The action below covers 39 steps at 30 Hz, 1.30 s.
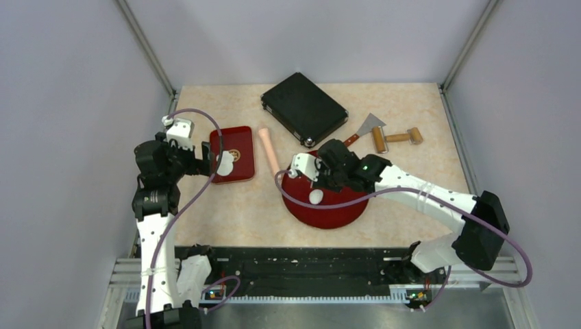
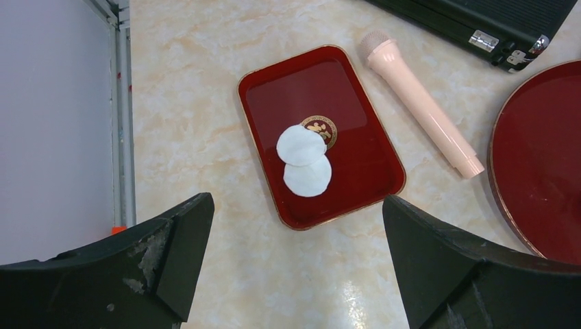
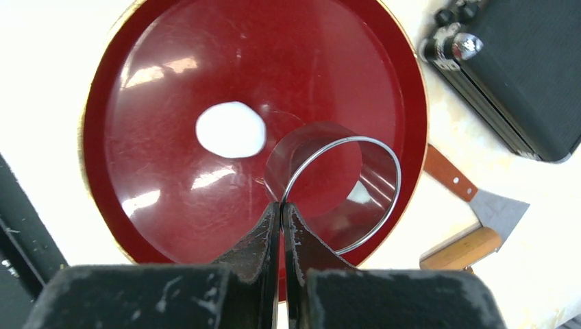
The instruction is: Roll out the dumpling wrappers from the dough
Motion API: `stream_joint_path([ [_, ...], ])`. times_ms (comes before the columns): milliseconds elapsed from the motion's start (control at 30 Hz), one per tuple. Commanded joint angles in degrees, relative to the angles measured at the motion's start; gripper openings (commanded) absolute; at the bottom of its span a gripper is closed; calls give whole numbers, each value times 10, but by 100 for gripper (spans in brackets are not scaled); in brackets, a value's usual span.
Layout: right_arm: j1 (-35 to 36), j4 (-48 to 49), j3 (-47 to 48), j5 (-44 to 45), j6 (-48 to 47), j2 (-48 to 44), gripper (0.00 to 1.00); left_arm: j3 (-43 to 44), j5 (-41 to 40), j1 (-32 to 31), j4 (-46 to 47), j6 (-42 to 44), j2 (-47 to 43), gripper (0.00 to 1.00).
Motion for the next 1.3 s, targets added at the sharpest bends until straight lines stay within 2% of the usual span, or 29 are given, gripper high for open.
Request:
stream_joint_path([
  [0, 53, -1, 16, 18, -3, 6, 0, -2, 6, 6, 24, -7, 10, 99],
  [200, 103, -7, 26, 32, -18, 47, 0, -2, -2, 15, 24, -7, 10, 99],
  [433, 133, 38, -20, 74, -27, 77, 0, -2, 5, 23, 24, -9, 16, 99],
  [800, 137, 64, -37, 86, -27, 105, 0, -3, 10, 26, 24, -9, 16, 99],
  [1267, 137, 112, -73, 160, -42, 114, 0, -3, 16, 29, 24, -11, 17, 99],
])
